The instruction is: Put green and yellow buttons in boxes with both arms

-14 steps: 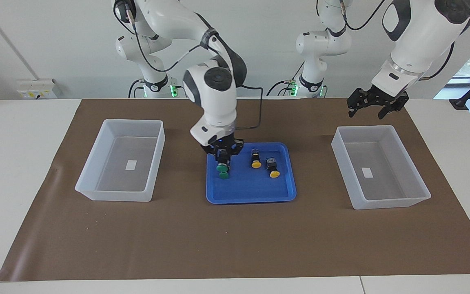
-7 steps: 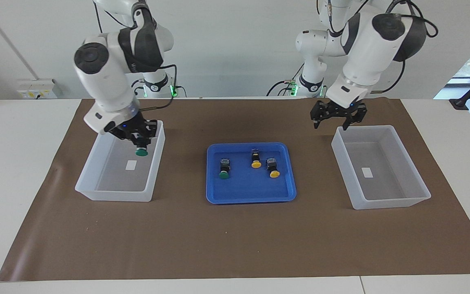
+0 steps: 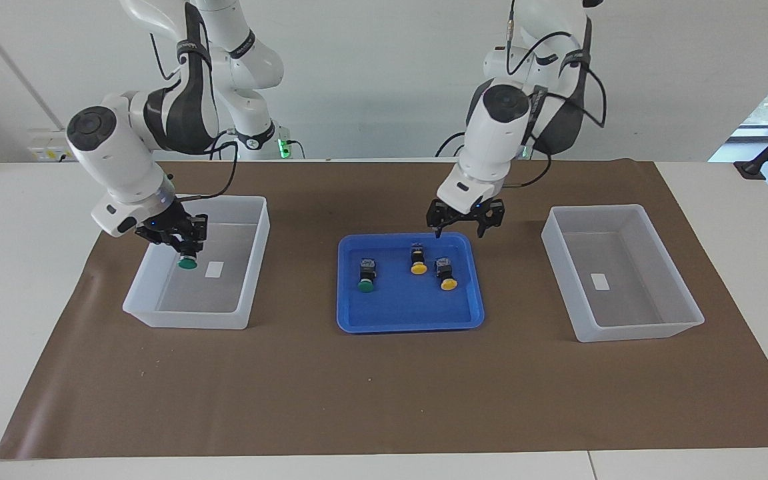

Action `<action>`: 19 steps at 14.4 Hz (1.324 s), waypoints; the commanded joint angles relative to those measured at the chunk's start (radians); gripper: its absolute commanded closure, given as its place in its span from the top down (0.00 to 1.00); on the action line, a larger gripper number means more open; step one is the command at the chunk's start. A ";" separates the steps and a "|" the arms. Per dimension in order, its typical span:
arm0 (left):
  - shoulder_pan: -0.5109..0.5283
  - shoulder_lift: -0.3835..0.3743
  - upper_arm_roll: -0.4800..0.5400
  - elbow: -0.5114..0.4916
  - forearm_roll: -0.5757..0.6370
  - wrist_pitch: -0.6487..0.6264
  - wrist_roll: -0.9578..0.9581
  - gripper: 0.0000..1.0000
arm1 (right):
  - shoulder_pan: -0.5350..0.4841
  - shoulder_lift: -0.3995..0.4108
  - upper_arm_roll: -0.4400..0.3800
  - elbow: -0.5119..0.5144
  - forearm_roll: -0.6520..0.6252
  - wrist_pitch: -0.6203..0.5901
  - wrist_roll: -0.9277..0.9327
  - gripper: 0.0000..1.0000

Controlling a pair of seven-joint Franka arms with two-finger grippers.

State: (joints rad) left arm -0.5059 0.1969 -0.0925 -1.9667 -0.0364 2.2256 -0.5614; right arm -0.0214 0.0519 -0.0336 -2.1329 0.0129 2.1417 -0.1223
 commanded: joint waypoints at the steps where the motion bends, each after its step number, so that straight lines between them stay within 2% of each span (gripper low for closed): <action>1: -0.028 0.015 0.014 -0.018 0.010 0.046 -0.032 1.00 | -0.038 -0.024 0.008 -0.086 -0.014 0.070 0.018 0.00; 4: -0.057 0.053 0.016 -0.018 0.010 0.080 -0.048 1.00 | -0.040 -0.006 0.008 -0.130 -0.014 0.162 0.030 0.00; 9: -0.071 0.090 0.016 -0.018 0.010 0.089 -0.048 0.99 | -0.046 0.051 0.009 -0.130 -0.014 0.225 0.029 0.00; 12: -0.079 0.093 0.016 -0.023 0.010 0.088 -0.055 0.97 | -0.040 0.051 0.009 -0.131 -0.014 0.228 0.036 0.00; 13: -0.079 0.093 0.014 -0.032 0.010 0.089 -0.057 0.97 | -0.041 0.051 0.009 -0.131 -0.014 0.228 0.035 0.18; 14: -0.080 0.092 0.014 -0.035 0.010 0.089 -0.064 0.95 | -0.041 0.051 0.009 -0.134 -0.014 0.227 0.035 0.43; 15: -0.085 0.092 0.014 -0.043 0.010 0.100 -0.071 0.93 | -0.037 0.051 0.009 -0.134 -0.014 0.216 0.036 0.92; 16: -0.086 0.092 0.014 -0.050 0.010 0.107 -0.071 0.92 | -0.037 0.051 0.009 -0.128 -0.014 0.207 0.033 1.00; 19: -0.088 0.092 0.014 -0.057 0.010 0.117 -0.078 0.87 | -0.032 0.037 0.011 -0.050 -0.014 0.079 0.026 1.00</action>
State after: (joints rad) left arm -0.5725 0.2941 -0.0923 -1.9923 -0.0364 2.3049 -0.6155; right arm -0.0499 0.1095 -0.0343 -2.2398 0.0128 2.3159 -0.1143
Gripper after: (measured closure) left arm 0.088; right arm 0.203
